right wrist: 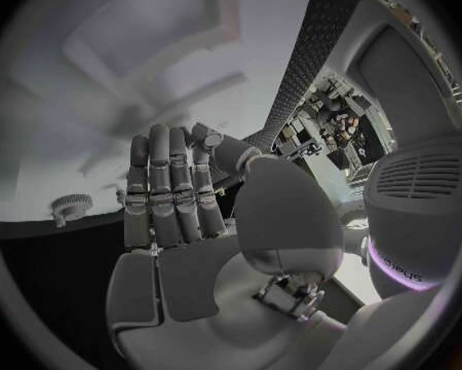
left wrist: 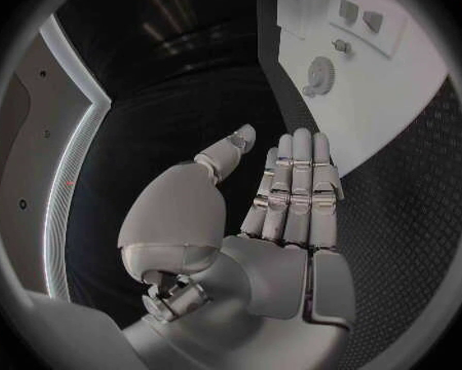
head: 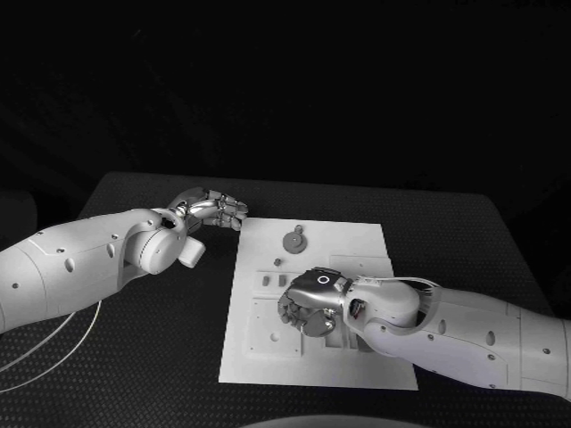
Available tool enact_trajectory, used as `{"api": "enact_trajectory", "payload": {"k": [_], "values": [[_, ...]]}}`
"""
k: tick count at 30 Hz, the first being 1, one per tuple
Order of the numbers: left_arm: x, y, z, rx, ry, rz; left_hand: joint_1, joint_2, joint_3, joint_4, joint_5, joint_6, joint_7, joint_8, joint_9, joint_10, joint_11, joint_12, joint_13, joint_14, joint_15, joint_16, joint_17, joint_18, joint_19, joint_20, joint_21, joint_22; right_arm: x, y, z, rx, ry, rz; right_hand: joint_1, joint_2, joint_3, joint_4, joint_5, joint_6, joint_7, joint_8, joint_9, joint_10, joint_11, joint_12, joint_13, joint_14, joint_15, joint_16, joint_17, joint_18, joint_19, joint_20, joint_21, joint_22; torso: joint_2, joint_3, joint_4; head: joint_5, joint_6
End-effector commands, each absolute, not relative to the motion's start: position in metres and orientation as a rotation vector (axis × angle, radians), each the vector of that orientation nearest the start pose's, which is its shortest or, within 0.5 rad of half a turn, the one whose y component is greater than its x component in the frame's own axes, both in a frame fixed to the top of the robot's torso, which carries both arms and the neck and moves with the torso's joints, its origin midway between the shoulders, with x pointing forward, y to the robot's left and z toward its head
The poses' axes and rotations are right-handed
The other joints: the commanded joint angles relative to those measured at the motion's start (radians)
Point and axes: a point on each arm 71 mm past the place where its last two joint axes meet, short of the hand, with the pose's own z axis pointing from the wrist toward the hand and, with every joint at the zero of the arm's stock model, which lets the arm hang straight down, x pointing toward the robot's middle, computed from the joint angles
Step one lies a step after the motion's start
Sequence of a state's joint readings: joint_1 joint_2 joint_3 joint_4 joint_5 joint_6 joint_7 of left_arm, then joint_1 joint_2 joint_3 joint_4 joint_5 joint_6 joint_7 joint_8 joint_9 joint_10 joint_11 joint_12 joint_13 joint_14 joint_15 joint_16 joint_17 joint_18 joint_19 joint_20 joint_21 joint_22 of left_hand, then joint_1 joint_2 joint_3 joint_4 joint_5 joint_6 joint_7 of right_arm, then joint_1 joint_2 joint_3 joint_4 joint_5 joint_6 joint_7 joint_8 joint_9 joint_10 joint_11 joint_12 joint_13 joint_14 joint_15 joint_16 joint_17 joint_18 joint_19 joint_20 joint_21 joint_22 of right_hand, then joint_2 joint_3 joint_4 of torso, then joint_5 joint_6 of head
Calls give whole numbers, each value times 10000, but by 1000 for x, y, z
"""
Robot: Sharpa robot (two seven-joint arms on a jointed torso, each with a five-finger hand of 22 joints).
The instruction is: Assemble the parts on the task board
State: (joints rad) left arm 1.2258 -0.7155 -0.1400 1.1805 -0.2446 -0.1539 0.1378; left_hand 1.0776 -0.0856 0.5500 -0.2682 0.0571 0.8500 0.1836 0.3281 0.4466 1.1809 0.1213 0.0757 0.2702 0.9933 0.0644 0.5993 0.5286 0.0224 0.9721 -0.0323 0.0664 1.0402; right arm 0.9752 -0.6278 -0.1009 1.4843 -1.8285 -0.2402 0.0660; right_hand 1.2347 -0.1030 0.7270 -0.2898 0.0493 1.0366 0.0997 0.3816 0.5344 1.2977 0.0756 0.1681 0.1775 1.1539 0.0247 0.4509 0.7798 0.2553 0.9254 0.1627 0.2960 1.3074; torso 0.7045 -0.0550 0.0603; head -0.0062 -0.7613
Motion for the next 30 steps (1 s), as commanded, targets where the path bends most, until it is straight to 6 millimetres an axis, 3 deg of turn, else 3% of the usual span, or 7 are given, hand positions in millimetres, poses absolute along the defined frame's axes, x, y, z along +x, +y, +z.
{"api": "enact_trajectory", "payload": {"k": [1,10,19,30], "values": [[534,240,-232,-9688,17804,-12009,48,-59,-50,9,13,-90,7,19,3,-58,1,-41,15,88,3,-61,12,-80,51,-15,14,-13,398,-84,-305,-7434,17513,8541,0,-4,-26,-19,9,40,-12,33,20,9,-37,-60,11,83,-7,-60,10,65,60,-17,32,227,1,-1,1,-4,3],[534,240,-232,-9696,17842,-12010,46,-65,-54,8,12,-95,9,19,3,-63,3,-43,16,86,4,-70,21,-82,49,-13,13,-18,401,-87,-305,-7109,17402,8539,-158,-15,-67,11,8,-102,63,-75,32,-151,45,-179,31,16,39,-171,47,58,5,11,7,221,2,-2,1,-2,-15],[534,241,-232,-9701,17834,-12000,45,-70,-58,8,12,-101,11,18,2,-70,6,-46,17,82,7,-80,30,-84,44,-12,11,-23,403,-89,-304,-6757,17250,8719,-386,-503,-150,25,7,-965,434,-620,-145,-405,179,-382,47,-85,106,-344,136,57,-93,36,20,241,0,0,0,-13,1],[534,241,-232,-9697,17856,-12014,35,-96,-75,3,11,-112,16,17,0,-84,12,-51,19,72,13,-102,47,-89,32,-7,8,-33,405,-92,-303,-6310,17235,8710,-554,-871,-203,80,6,-1316,599,-832,-234,-662,304,-564,60,-222,187,-523,207,31,-243,72,40,245,0,10,-10,-29,25]]}}
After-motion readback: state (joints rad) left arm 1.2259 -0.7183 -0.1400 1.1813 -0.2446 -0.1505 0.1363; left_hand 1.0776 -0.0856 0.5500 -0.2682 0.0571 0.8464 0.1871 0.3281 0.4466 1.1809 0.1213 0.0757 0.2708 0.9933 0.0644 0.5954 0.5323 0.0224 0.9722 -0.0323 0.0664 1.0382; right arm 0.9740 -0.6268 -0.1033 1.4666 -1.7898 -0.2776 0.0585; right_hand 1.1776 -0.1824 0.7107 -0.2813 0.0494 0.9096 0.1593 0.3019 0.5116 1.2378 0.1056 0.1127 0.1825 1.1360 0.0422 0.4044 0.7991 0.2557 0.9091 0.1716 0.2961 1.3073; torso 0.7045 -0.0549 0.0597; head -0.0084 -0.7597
